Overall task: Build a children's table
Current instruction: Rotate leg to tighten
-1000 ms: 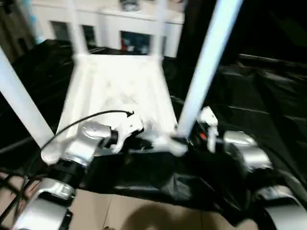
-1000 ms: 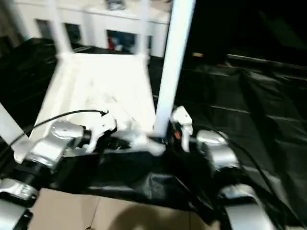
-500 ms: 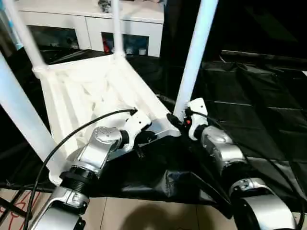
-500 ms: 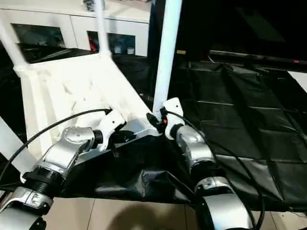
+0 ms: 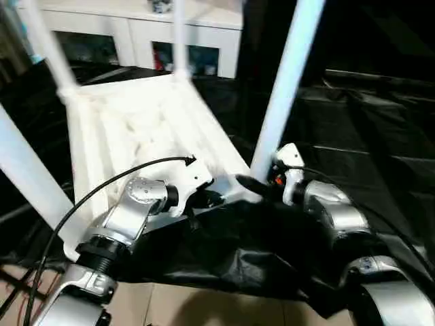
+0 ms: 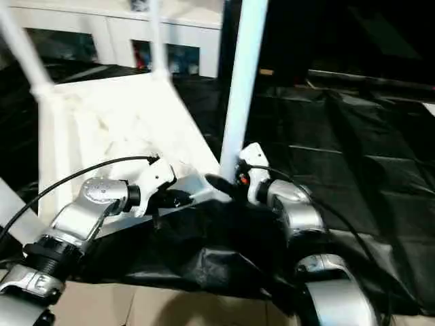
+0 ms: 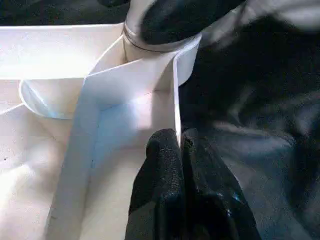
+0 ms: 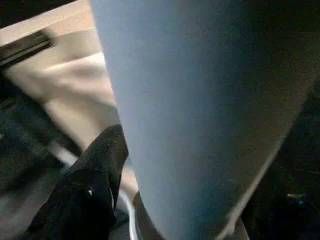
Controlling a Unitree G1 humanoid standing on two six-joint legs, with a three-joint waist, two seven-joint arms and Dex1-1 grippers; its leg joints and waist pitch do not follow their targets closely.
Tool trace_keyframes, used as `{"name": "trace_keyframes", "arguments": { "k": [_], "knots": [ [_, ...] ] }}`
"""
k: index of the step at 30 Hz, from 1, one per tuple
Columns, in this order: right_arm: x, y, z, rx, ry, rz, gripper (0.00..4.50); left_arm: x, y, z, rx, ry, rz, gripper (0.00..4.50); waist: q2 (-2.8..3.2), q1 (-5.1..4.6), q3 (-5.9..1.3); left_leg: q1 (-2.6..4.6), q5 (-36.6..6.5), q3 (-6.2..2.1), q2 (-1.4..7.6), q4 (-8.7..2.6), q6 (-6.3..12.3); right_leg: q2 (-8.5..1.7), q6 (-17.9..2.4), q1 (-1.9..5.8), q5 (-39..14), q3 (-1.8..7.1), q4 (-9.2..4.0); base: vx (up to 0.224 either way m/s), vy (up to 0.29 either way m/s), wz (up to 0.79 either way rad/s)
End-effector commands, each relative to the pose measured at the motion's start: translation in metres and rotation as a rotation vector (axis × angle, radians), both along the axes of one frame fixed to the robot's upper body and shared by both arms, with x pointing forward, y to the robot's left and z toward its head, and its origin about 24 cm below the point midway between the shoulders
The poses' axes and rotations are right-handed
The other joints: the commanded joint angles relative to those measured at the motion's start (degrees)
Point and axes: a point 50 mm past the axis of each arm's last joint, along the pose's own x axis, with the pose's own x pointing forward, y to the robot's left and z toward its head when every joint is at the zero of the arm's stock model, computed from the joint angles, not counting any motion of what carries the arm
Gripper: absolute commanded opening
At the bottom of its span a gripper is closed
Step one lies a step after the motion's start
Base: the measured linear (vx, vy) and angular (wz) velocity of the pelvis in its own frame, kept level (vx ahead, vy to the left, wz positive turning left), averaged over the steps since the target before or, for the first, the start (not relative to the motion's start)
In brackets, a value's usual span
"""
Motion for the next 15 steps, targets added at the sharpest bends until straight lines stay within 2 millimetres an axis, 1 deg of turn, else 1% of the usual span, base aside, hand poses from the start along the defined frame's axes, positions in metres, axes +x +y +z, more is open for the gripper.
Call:
{"name": "trace_keyframes", "arguments": {
  "k": [1, 2, 3, 4, 7, 8, 9, 10, 11, 12, 13, 15],
  "knots": [
    [-0.021, 0.016, -0.018, 0.004, 0.123, 0.209, 3.08, 0.003, -0.001, -0.005, 0.047, 0.007, -0.008, 0.0, 0.68, 0.26, -2.9, 0.51, -13.69, 0.49, 1.43, -3.26, 4.55, -2.94, -14.31, 2.57, -9.8, 2.34, -3.88, 0.0, 0.0, 0.0],
    [-0.023, 0.013, -0.018, 0.003, 0.126, 0.236, 3.08, 0.004, 0.001, -0.004, 0.051, 0.006, -0.008, 0.0, 0.69, 0.36, -2.88, 0.49, -13.77, 0.49, 1.47, -3.29, 4.23, -2.98, -14.52, 2.55, -9.75, 2.37, -3.77, 0.0, 0.0, 0.0],
    [-0.025, 0.011, -0.017, 0.003, 0.129, 0.259, 3.08, 0.005, 0.003, -0.003, 0.055, 0.004, -0.008, 0.0, 0.76, 0.57, -2.8, 0.31, -14.29, 0.39, 1.5, -3.47, 3.67, -2.94, -14.24, 2.69, -10.93, 2.24, -3.79, 0.0, 0.0, 0.0],
    [-0.026, 0.01, -0.016, 0.004, 0.131, 0.271, 3.08, 0.006, 0.004, -0.003, 0.057, 0.003, -0.009, 0.0, 0.69, 0.83, -2.74, 0.51, -15.28, 0.49, 1.51, -3.42, 3.12, -2.94, -13.74, 2.5, -12.58, 2.25, -3.94, 0.0, 0.0, 0.0],
    [-0.028, 0.008, -0.014, 0.005, 0.141, 0.309, 3.08, 0.008, 0.007, 0.0, 0.058, -0.003, -0.019, 0.0, 0.59, 0.94, -2.72, 0.28, -15.65, 0.35, 1.4, -3.52, 2.56, -3.01, -12.78, 2.64, -14.64, 2.22, -4.1, 0.0, 0.0, 0.0],
    [-0.03, 0.008, -0.014, 0.004, 0.145, 0.33, 3.08, 0.01, 0.008, 0.001, 0.059, -0.005, -0.024, 0.0, 0.6, 1.05, -2.74, 0.36, -15.68, 0.35, 1.44, -3.53, 2.44, -3.05, -12.48, 2.56, -15.17, 2.24, -4.17, 0.0, 0.0, 0.0],
    [-0.031, 0.008, -0.014, 0.0, 0.151, 0.347, 3.08, 0.012, 0.01, 0.003, 0.06, -0.008, -0.027, 0.0, 0.76, 1.14, -2.83, 0.36, -15.22, 0.32, 1.5, -3.51, 2.27, -3.1, -12.54, 2.6, -14.5, 2.28, -4.02, 0.0, 0.0, 0.0],
    [-0.032, 0.008, -0.013, -0.001, 0.157, 0.358, 3.08, 0.013, 0.011, 0.004, 0.062, -0.011, -0.03, 0.0, 0.67, 1.19, -2.86, 0.32, -14.63, 0.34, 1.44, -3.48, 2.37, -3.02, -12.55, 2.64, -13.82, 2.23, -4.02, 0.0, 0.0, 0.0],
    [-0.033, 0.008, -0.013, -0.002, 0.162, 0.364, 2.94, 0.014, 0.012, 0.005, 0.063, -0.013, -0.032, 0.0, 0.66, 1.25, -2.94, 0.28, -14.18, 0.33, 1.43, -3.45, 2.37, -3.01, -12.62, 2.7, -13.21, 2.21, -3.85, 0.0, 0.0, 0.0],
    [-0.033, 0.008, -0.013, -0.001, 0.164, 0.365, 2.84, 0.015, 0.012, 0.005, 0.063, -0.014, -0.033, 0.0, 0.58, 1.27, -2.95, 0.07, -13.29, 0.31, 1.44, -3.41, 2.47, -3.05, -12.84, 2.85, -11.96, 2.2, -3.67, 0.0, 0.0, 0.0],
    [-0.033, 0.008, -0.013, 0.0, 0.166, 0.365, 2.84, 0.015, 0.013, 0.005, 0.063, -0.014, -0.033, 0.0, 0.53, 1.3, -2.9, 0.06, -13.18, 0.33, 1.43, -3.43, 2.57, -3.06, -12.89, 2.82, -11.89, 2.18, -3.71, 0.0, 0.0, 0.0],
    [-0.034, 0.01, -0.012, 0.008, 0.174, 0.367, 2.68, 0.016, 0.013, 0.006, 0.062, -0.013, -0.036, 0.0, 0.54, 1.43, -3.02, 0.04, -12.32, 0.35, 1.43, -3.33, 2.65, -3.15, -13.16, 2.9, -11.12, 2.19, -3.56, 0.0, 0.0, 0.0]
  ]
}}
